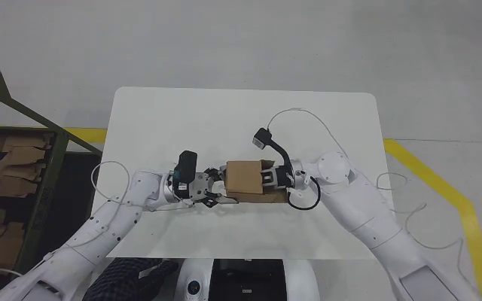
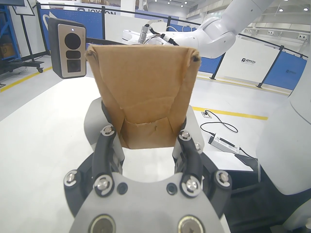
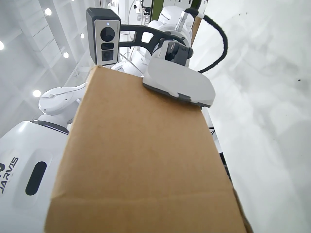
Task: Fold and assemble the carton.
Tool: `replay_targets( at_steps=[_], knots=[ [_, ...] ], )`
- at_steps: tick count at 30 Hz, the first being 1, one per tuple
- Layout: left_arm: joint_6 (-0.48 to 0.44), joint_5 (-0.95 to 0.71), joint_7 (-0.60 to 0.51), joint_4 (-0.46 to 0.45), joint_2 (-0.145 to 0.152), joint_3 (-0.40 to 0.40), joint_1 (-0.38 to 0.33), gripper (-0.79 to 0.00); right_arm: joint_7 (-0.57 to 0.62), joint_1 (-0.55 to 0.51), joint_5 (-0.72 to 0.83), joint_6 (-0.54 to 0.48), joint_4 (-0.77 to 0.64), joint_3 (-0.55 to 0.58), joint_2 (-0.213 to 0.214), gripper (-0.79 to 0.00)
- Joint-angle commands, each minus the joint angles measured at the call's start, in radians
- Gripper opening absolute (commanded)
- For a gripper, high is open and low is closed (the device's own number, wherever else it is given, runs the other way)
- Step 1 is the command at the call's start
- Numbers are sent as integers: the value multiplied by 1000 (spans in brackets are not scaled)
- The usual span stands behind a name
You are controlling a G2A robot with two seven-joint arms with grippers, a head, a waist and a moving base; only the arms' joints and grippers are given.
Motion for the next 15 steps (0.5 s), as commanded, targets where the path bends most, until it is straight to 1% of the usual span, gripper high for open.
replay_targets(
  at_steps=[1, 15],
  knots=[
    [0, 1, 3, 0, 1, -2, 1, -320, -1, -11, -11, 7, -11, 19, 7, -785],
    [0, 5, 31, 11, 7, -18, 12, -332, -8, -137, -72, 53, -145, 183, 63, -785]
  ],
)
